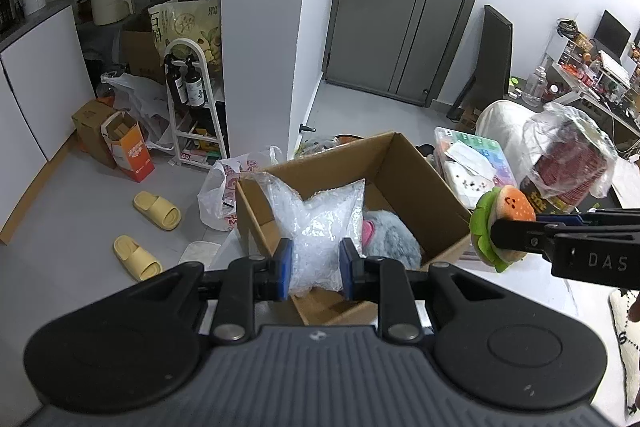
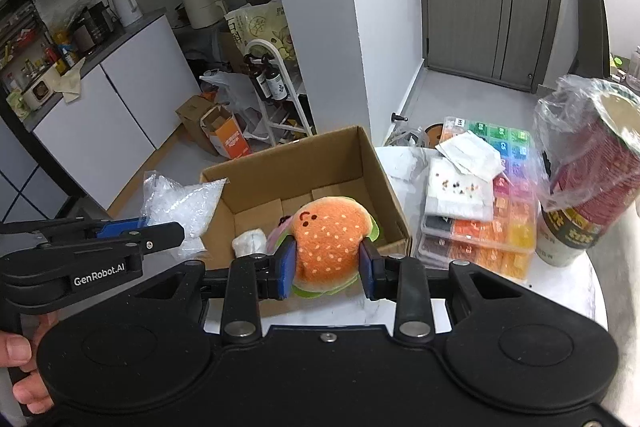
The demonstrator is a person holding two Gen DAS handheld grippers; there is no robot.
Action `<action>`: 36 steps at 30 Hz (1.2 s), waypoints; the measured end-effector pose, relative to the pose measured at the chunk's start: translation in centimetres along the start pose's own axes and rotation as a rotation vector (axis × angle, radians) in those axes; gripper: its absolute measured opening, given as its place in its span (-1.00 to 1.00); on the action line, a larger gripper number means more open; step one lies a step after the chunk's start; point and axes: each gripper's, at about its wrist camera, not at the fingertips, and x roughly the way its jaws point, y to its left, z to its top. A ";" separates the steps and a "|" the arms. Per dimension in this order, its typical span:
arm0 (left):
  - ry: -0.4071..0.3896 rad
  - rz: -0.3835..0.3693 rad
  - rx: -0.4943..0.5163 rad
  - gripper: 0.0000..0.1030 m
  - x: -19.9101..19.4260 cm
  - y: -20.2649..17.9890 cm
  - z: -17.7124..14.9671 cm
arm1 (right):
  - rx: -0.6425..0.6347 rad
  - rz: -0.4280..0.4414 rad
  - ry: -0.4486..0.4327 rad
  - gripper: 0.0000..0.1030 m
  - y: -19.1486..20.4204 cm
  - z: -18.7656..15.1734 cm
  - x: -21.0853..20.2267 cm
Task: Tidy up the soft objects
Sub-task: 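Carry the burger plush and bead bag in both tools over the cardboard box, then open the right tool to drop the burger while the left drops the bead bag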
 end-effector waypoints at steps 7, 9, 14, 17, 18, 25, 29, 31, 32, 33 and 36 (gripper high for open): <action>0.012 0.006 -0.004 -0.54 2.3 0.4 1.6 | 0.000 0.000 0.004 -0.38 0.0 1.6 2.2; 0.013 0.005 -0.003 -0.54 2.8 0.5 2.0 | 0.004 -0.002 0.006 -0.38 0.0 1.9 2.8; 0.014 0.007 0.003 -0.54 4.1 0.6 2.8 | 0.010 -0.008 0.008 -0.38 0.0 2.6 4.0; 0.018 0.004 0.002 -0.54 4.9 0.8 3.1 | 0.014 -0.013 0.010 -0.38 0.1 3.1 4.7; 0.022 0.001 0.000 -0.54 5.1 0.8 3.2 | 0.015 -0.015 0.011 -0.38 0.1 3.3 4.9; 0.021 0.021 0.002 -0.44 6.0 1.0 3.5 | 0.022 -0.031 0.015 -0.38 0.0 3.5 5.7; 0.011 0.011 -0.014 -0.38 5.4 1.6 3.7 | 0.025 -0.026 0.018 -0.38 0.2 3.8 6.2; 0.007 0.010 -0.024 -0.38 4.9 1.9 3.7 | 0.025 -0.024 0.020 -0.37 0.3 3.8 6.4; 0.005 0.010 -0.025 -0.38 4.8 1.9 3.7 | 0.024 -0.027 0.019 -0.37 0.3 3.9 6.6; 0.005 0.012 -0.027 -0.38 4.6 2.0 3.7 | 0.025 -0.029 0.017 -0.37 0.4 4.0 6.7; 0.010 0.013 -0.035 -0.36 4.2 2.1 3.6 | 0.042 -0.011 0.005 -0.22 0.5 4.4 6.8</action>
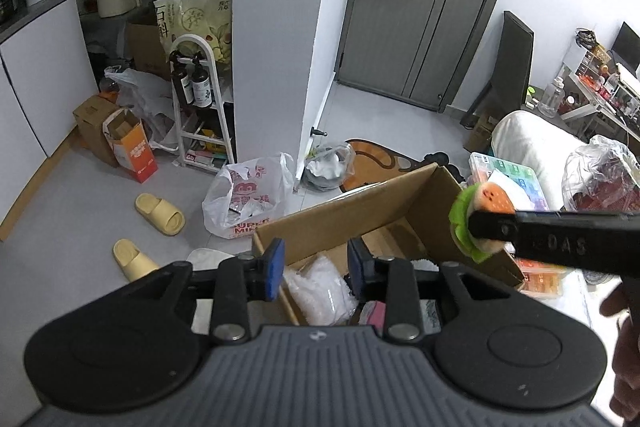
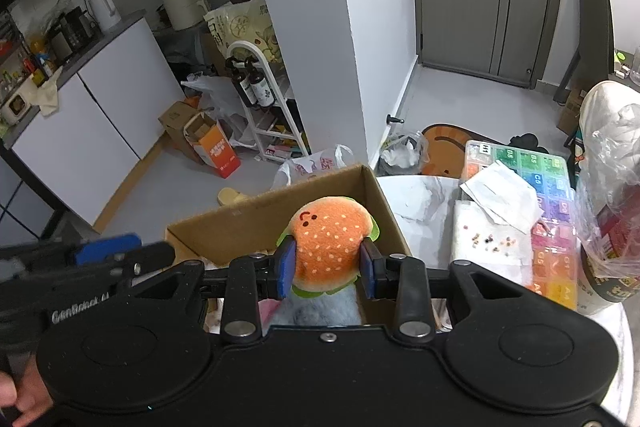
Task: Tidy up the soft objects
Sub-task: 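Open the right tool to drop the burger while the left drops the bead bag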
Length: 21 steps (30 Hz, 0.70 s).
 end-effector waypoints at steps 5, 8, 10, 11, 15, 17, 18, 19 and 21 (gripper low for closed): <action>-0.006 0.016 0.008 -0.18 -0.6 0.3 -0.2 | 0.011 0.006 -0.029 0.14 0.2 0.3 -0.7; -0.008 0.022 0.004 0.03 -0.9 0.3 -0.5 | -0.004 -0.001 -0.015 0.14 0.2 -0.1 -1.1; -0.001 0.026 -0.003 0.19 -1.1 0.4 -0.6 | -0.014 -0.009 -0.003 0.14 0.2 -0.4 -1.4; 0.002 0.028 -0.004 0.31 -1.2 0.4 -0.7 | -0.017 -0.009 0.004 0.14 0.2 -0.6 -1.7; 0.001 0.037 0.006 0.54 -2.1 0.2 -1.0 | -0.030 -0.009 0.020 0.15 0.0 -1.2 -2.9; 0.006 0.039 0.002 0.65 -2.6 0.3 -1.1 | -0.037 -0.012 0.026 0.17 -0.1 -1.7 -3.6; 0.006 0.042 0.000 0.69 -2.9 0.3 -1.2 | -0.036 -0.013 0.029 0.19 -0.2 -1.9 -3.9; 0.005 0.044 0.000 0.75 -3.2 0.3 -1.3 | -0.033 -0.012 0.031 0.21 -0.2 -2.2 -4.3; 0.000 0.048 0.007 0.85 -3.9 0.1 -1.5 | -0.030 -0.012 0.030 0.29 -0.4 -2.8 -5.3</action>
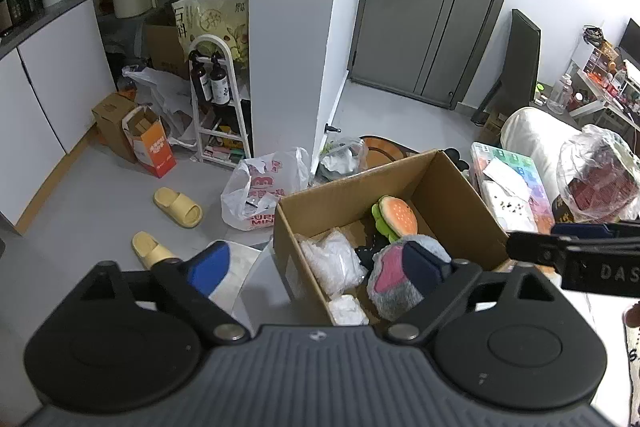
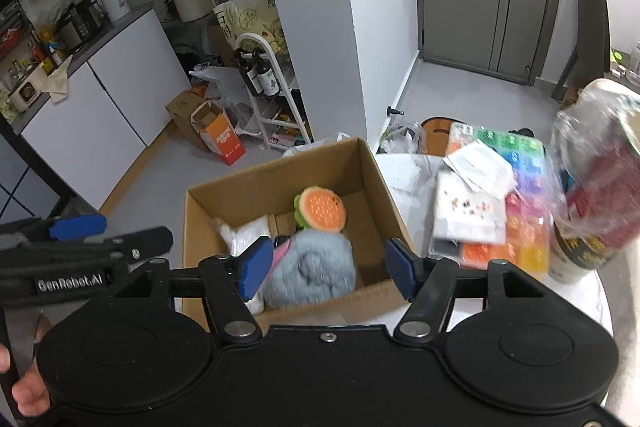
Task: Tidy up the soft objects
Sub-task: 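Open the right tool to drop the burger while the left drops the bead bag, then withdraw both open tools from the box back over the table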
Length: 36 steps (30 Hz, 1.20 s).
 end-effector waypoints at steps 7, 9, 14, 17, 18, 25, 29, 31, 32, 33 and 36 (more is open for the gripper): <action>-0.013 0.006 0.022 0.99 -2.6 -0.6 -0.8 | -0.003 -0.021 -0.028 0.57 -0.4 -1.7 -3.2; -0.022 0.006 0.027 0.99 -3.4 -0.7 -1.1 | -0.020 -0.023 -0.037 0.70 -0.2 -2.1 -4.2; -0.040 -0.002 0.025 0.99 -5.2 -1.2 -1.6 | -0.030 -0.007 -0.049 0.79 0.0 -3.0 -6.2; -0.047 -0.007 0.038 0.99 -6.1 -1.5 -1.9 | -0.028 0.000 -0.056 0.84 0.0 -3.7 -7.2; -0.049 -0.012 0.042 0.99 -6.3 -1.5 -2.1 | -0.026 0.000 -0.059 0.84 0.0 -3.9 -7.5; -0.051 -0.040 0.049 0.99 -8.0 -1.8 -3.1 | -0.007 0.008 -0.075 0.84 -0.4 -5.3 -9.4; -0.052 -0.044 0.064 0.99 -9.1 -2.1 -3.8 | -0.009 0.009 -0.081 0.84 -0.5 -6.1 -10.3; -0.051 -0.041 0.071 0.99 -9.6 -2.3 -4.2 | -0.015 -0.005 -0.083 0.84 -0.4 -6.5 -10.7; -0.050 -0.041 0.074 0.99 -9.8 -2.4 -4.4 | -0.018 -0.013 -0.086 0.84 -0.3 -6.8 -10.9; -0.050 -0.039 0.078 0.99 -10.0 -2.5 -4.7 | -0.020 -0.012 -0.088 0.84 -0.3 -7.1 -11.2; -0.049 -0.037 0.091 0.99 -10.8 -2.7 -5.3 | -0.020 -0.012 -0.093 0.86 -0.2 -7.6 -11.8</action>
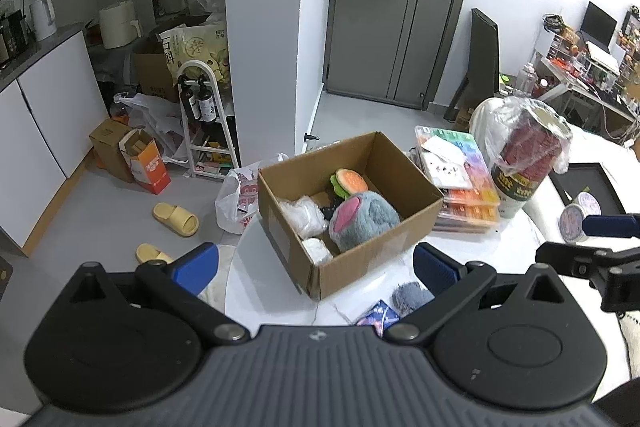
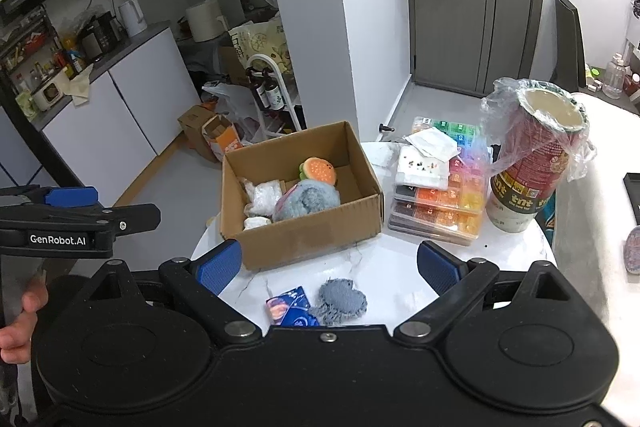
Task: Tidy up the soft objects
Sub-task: 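Withdraw both open tools from the box back over the table, then move both open tools above the blue tissue pack and grey knitted piece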
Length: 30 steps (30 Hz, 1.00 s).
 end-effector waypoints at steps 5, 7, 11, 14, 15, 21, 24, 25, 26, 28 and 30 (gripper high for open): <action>0.002 0.011 0.015 0.99 -1.3 -0.5 -1.0 | 0.003 0.004 -0.012 0.93 0.1 -1.0 -1.4; 0.003 0.005 0.008 0.99 -1.6 -0.5 -1.5 | -0.001 0.001 -0.012 1.00 0.3 -1.3 -1.8; 0.004 -0.008 0.000 0.99 -2.4 -0.5 -2.4 | 0.000 -0.003 -0.018 1.00 0.6 -2.1 -2.9; 0.004 -0.020 0.003 0.99 -3.1 -0.5 -3.0 | -0.006 0.000 -0.023 1.00 0.8 -2.7 -3.6; 0.004 -0.022 0.004 0.99 -3.3 -0.5 -3.2 | -0.006 0.000 -0.025 1.00 0.9 -3.0 -3.8; -0.007 -0.039 0.047 0.99 -4.6 -1.5 -4.6 | 0.008 0.003 -0.022 1.00 0.8 -4.5 -4.8; -0.009 -0.053 0.065 0.99 -5.1 -2.0 -5.2 | 0.016 0.005 -0.028 1.00 0.8 -5.2 -5.3; -0.010 -0.054 0.070 0.99 -5.3 -2.1 -5.4 | 0.016 0.003 -0.031 1.00 0.7 -5.5 -5.5; -0.012 -0.056 0.074 0.99 -5.5 -2.3 -5.6 | 0.019 0.002 -0.033 1.00 0.7 -5.7 -5.7; -0.012 -0.066 0.075 0.99 -5.6 -2.3 -5.8 | 0.026 0.000 -0.034 1.00 0.5 -6.2 -6.0; -0.008 -0.077 0.083 0.99 -5.6 -2.4 -6.2 | 0.029 -0.006 -0.032 1.00 0.3 -6.7 -6.3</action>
